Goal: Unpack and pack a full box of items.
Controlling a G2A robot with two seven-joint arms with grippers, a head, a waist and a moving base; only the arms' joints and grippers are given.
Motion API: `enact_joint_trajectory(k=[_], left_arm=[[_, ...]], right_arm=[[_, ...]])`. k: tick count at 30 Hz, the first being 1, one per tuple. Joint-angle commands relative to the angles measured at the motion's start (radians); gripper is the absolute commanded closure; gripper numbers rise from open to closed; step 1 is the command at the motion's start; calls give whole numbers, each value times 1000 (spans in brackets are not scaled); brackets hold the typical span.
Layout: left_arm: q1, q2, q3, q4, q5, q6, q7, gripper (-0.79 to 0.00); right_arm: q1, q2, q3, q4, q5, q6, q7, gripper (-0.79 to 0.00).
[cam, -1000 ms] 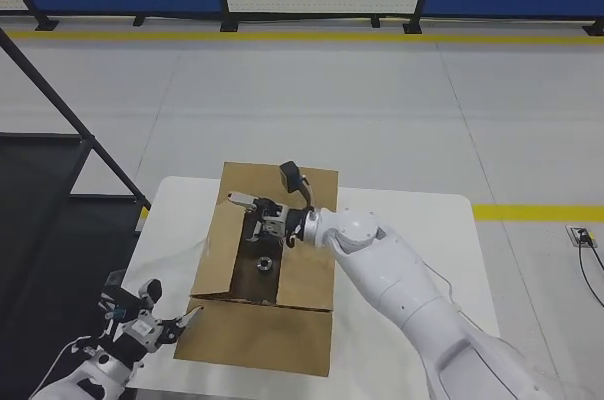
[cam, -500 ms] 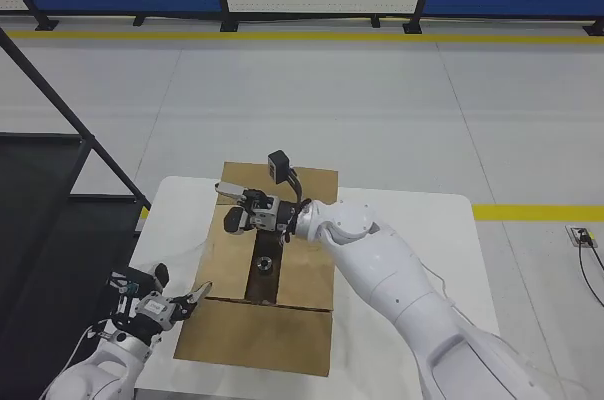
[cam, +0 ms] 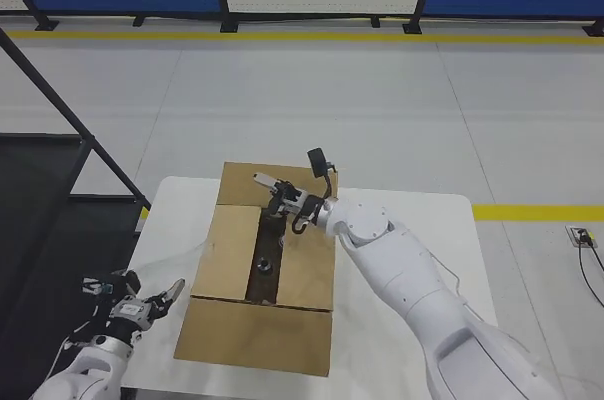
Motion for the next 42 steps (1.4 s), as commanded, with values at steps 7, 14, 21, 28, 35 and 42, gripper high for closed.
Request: enact_joint_trajectory(k=[7,14,21,28,35,42], left_arm=[[-65,-9,90,72,96,83,-26,-785],[-87,-14,139,74,145,63,-15,-785],[-65,-17,146,54,157,57,4,-785],[-27,-18,120,19,123,41,43,-785],[59,-14,55,-57,83,-59,100,-785],[142,-8,24,-132,136,-167,152,-785]], right_arm=[[-23,6,-5,-36,-29,-6,39,-785],[-52,27,-31,-123,-171,50,86,-785],[-73,39,-35,-182,-241,129,126,-785],[-86,35,-32,-205,-243,166,203,-785],[-87,14,-2,-179,-146,124,240,-785],[-69,-3,29,-143,-72,68,263,-785]])
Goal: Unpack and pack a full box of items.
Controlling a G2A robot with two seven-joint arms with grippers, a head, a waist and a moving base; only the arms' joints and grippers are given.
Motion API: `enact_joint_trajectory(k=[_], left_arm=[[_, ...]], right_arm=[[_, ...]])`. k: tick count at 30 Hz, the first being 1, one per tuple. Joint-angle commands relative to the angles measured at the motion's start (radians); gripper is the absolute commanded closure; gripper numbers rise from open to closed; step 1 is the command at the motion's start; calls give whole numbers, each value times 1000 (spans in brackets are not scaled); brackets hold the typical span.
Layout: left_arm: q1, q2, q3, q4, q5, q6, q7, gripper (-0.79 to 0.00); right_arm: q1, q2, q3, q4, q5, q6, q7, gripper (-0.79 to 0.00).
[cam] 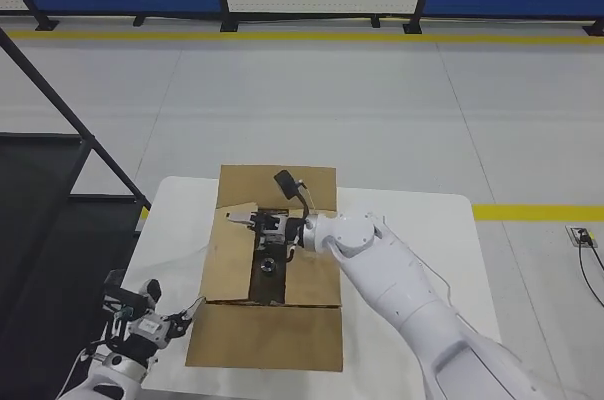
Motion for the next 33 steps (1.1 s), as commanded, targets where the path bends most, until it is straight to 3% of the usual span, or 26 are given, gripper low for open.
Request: enact_joint_trajectory(k=[1,5,19,26,33], left_arm=[[18,1,-2,-19,19,-19,10,-785],[21,3,7,-42,69,-51,-6,-785],[-101,-15,94,-28,-26,98,-115,-785],[-80,-23,52,-29,-132,191,-76,-785],[-48,-27,9,-33,-108,270,-56,-785]], right_arm=[[5,-4,7,5,15,-16,6,-785],[9,-14,14,-1,33,-46,8,-785],[14,-56,11,-20,70,-154,51,-785],[26,-66,17,15,74,-193,81,-785],[32,-58,46,41,76,-238,74,-785]])
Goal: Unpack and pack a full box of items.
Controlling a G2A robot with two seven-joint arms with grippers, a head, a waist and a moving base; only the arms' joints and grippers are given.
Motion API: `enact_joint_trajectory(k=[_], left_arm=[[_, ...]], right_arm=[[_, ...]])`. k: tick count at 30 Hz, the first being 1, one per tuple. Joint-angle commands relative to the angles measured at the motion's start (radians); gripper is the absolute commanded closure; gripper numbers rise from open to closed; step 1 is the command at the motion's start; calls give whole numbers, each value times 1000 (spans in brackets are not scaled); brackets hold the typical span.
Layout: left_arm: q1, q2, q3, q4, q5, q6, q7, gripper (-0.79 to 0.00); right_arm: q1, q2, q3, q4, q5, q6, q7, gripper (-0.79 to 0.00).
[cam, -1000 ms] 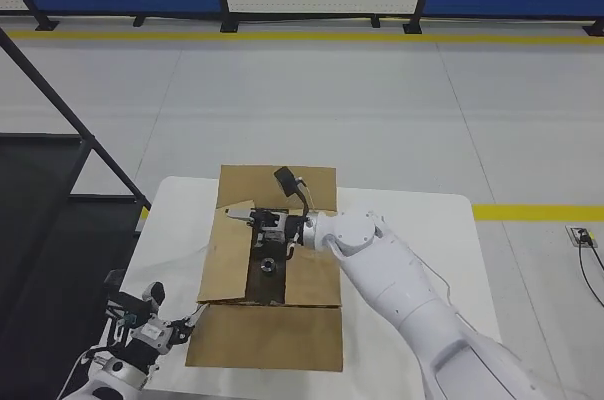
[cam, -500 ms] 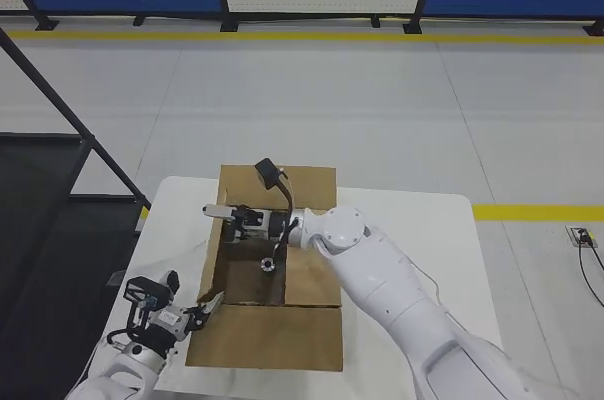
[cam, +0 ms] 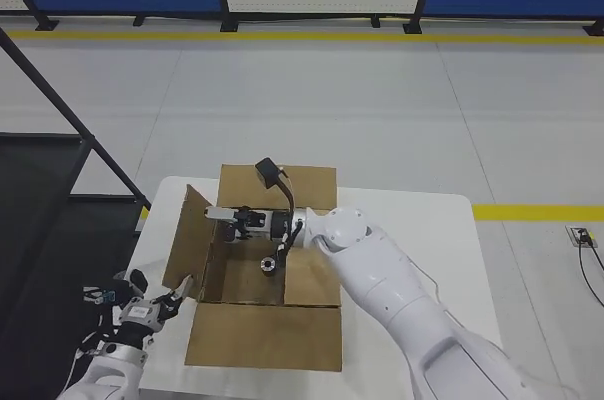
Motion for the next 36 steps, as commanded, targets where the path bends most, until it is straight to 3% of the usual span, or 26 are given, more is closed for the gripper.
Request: enact_joint_trajectory(k=[1,12,20,30,36], left_arm=[[5,-1,-9,4,-5,8,-6,-785],[-16,-1,-44,113,-40,1,-87,-785],[-51,-3,-32,183,-33,-3,-106,-785],[-6,-8,-65,128,-66,3,-56,-785],[49,-12,-104,49,-92,1,-10,-785]], right_arm=[[-1,6,14,5,3,-20,-13,-785],[-32,81,128,11,12,-125,-52,-785],[-99,146,212,-95,1,-136,-33,-785],[-194,193,266,-286,-56,-51,-54,-785],[-230,212,292,-362,-81,-23,-61,-785]])
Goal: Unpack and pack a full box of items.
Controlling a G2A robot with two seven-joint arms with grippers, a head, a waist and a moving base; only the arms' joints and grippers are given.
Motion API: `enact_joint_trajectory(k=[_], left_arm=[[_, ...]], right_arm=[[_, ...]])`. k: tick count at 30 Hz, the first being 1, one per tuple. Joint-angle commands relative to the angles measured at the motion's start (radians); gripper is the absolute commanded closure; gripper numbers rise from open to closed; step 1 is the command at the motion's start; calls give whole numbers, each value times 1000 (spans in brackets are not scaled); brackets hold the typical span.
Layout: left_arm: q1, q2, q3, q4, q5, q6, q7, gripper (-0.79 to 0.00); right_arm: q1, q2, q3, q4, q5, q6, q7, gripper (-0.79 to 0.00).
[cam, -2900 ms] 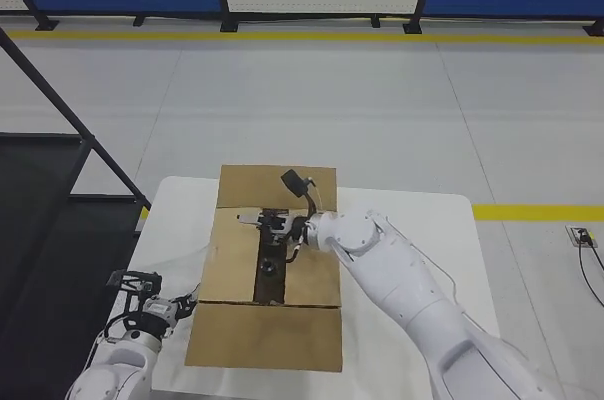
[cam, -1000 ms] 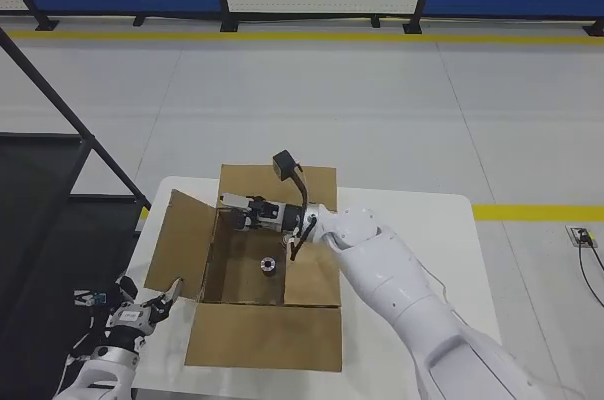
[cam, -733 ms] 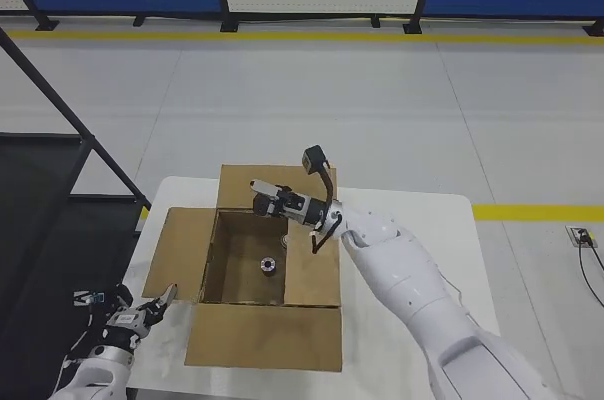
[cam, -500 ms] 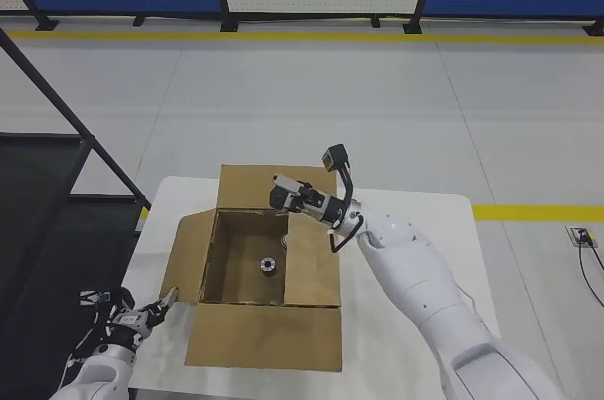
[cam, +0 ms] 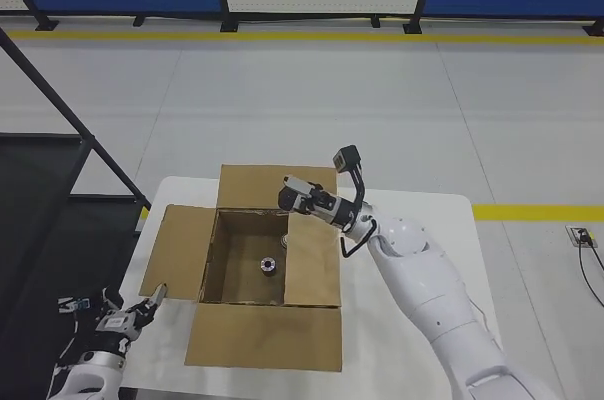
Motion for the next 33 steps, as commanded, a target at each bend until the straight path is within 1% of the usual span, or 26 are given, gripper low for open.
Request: enact_joint_trajectory(k=[1,5,9,11,13,15,17,18,20,22,24,25,26,33], left_arm=[[31,-1,-22,-44,-12,-5,21,-785],[99,-4,-69,-148,-25,-18,50,-785],[157,-5,-108,-263,-42,-79,59,-785],[174,-5,-109,-317,-47,-114,53,-785],[171,-3,-94,-356,-74,-165,9,-785],[140,0,-69,-371,-98,-197,-59,-785],[89,4,-20,-359,-171,-233,-160,-785],[52,5,-2,-350,-175,-226,-201,-785],[-19,7,60,-322,-215,-223,-286,-785],[-103,8,111,-284,-251,-199,-360,-785],[-182,7,164,-239,-291,-168,-429,-785],[-222,6,186,-214,-320,-158,-471,-785],[-262,6,198,-187,-337,-137,-505,-785],[-262,6,198,-187,-337,-137,-505,-785]], right_arm=[[-11,7,11,-23,-12,5,-5,-785],[-40,25,37,-81,-57,20,-14,-785],[-89,49,74,-163,-111,32,-20,-785],[-122,62,100,-211,-135,37,-20,-785],[-157,77,132,-259,-158,43,-13,-785],[-196,93,169,-307,-173,47,-1,-785],[-237,108,204,-356,-188,52,22,-785],[-258,116,222,-380,-194,54,34,-785],[-295,131,257,-422,-212,62,55,-785],[-326,143,289,-457,-224,76,71,-785],[-350,156,321,-479,-252,119,75,-785],[-361,162,337,-493,-281,154,49,-785],[-361,162,337,-493,-281,154,49,-785],[-361,162,337,-493,-281,154,49,-785]])
